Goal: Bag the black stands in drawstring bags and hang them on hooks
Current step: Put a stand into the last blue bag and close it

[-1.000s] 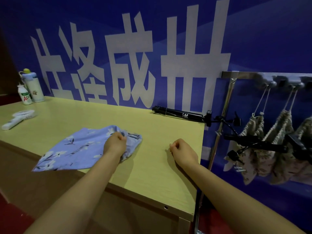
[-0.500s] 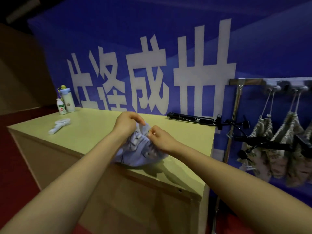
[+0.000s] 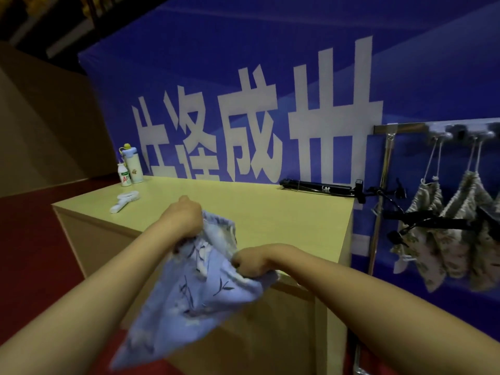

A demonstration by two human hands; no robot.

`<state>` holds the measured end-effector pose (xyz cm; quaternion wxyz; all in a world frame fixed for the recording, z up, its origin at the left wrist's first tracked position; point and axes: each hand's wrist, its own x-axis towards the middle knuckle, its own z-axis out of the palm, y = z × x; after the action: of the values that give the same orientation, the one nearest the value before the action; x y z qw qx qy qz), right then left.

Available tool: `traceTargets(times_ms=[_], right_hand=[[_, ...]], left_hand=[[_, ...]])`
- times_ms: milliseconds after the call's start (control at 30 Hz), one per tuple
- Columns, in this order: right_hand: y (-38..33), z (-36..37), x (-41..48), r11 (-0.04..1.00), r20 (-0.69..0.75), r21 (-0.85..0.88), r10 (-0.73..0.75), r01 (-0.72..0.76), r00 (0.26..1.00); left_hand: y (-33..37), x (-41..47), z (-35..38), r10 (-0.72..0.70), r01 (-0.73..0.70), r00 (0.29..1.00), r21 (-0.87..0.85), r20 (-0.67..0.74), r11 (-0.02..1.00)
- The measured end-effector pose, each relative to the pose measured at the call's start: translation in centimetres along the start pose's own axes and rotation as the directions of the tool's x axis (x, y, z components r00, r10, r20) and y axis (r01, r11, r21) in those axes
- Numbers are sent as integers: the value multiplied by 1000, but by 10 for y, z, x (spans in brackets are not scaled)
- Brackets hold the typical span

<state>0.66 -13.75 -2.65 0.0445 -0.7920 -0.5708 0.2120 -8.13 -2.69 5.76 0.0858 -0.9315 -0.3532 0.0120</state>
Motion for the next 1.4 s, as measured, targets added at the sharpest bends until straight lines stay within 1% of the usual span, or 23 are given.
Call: traceTargets(times_ms=[33,100,133,200,267,367,500,667,733,767,800,833,867,900,933,967,1000,1033,1067,1100,1167,1300,1400], right_hand=[[10,-6,-4,999,-51,36,2,0,999],[25,-14,-13,993,-121,117,4,11,993],[30,-16,-15,989,-145,148,-2,23,989],[34,-16,-16,989,-199,139,-26,55,980],[35,-12,-12,992,-265,111,-23,54,964],[42,-7,-6,985,-316,171,19,38,949],[52,5,8,989,-312,150,37,11,949],[49,9,22,997,-256,76,6,14,967],[56,-8,18,984,-298,172,16,37,954],[62,-18,14,956,-372,283,32,80,928],[72,-28,12,893,-460,428,84,137,884],[83,-37,10,799,-542,563,165,210,824],[98,-45,11,730,-605,636,272,250,748],[114,-51,13,710,-653,657,367,254,663],[132,-57,15,734,-688,645,437,213,579],[149,-60,18,767,-706,626,484,137,517],[168,-62,21,795,-706,606,521,30,480],[184,-62,25,799,-686,597,555,-72,471],[204,-62,32,788,-658,599,584,-141,476],[221,-59,38,776,-634,605,604,-177,482],[247,-52,48,756,-616,621,633,-206,468],[292,-44,76,744,-642,599,668,-298,376],[315,-53,100,767,-680,533,639,-357,358]], left_hand=[[-2,5,4,44,-43,999,-36,23,998],[2,12,13,176,-167,984,-184,33,969],[8,12,17,242,-227,970,-269,24,936],[26,10,22,330,-304,944,-393,-2,868],[43,5,25,381,-360,924,-428,-39,829],[59,2,29,446,-420,894,-443,-51,792],[64,0,33,468,-434,882,-485,-58,759],[71,14,34,413,-396,906,-534,-93,747],[74,27,39,355,-356,927,-589,-123,726],[76,34,42,312,-327,940,-637,-140,698],[78,40,46,263,-289,953,-703,-150,649],[80,47,51,211,-233,969,-778,-132,584],[83,54,55,169,-172,981,-853,-100,493],[86,61,61,143,-112,988,-920,-62,375],[92,68,66,126,-57,992,-969,-27,242],[96,74,72,99,-15,995,-989,0,147],[102,82,78,70,7,997,-996,13,93],[108,90,85,32,5,999,-994,8,108],[116,102,93,-3,-9,1000,-990,-10,137],[123,111,99,-27,-14,999,-986,-19,167],[134,124,112,-45,-2,999,-984,-11,177],[151,153,130,-54,-63,996,-994,-68,91],[158,174,130,-86,-123,988,-990,-128,63]])
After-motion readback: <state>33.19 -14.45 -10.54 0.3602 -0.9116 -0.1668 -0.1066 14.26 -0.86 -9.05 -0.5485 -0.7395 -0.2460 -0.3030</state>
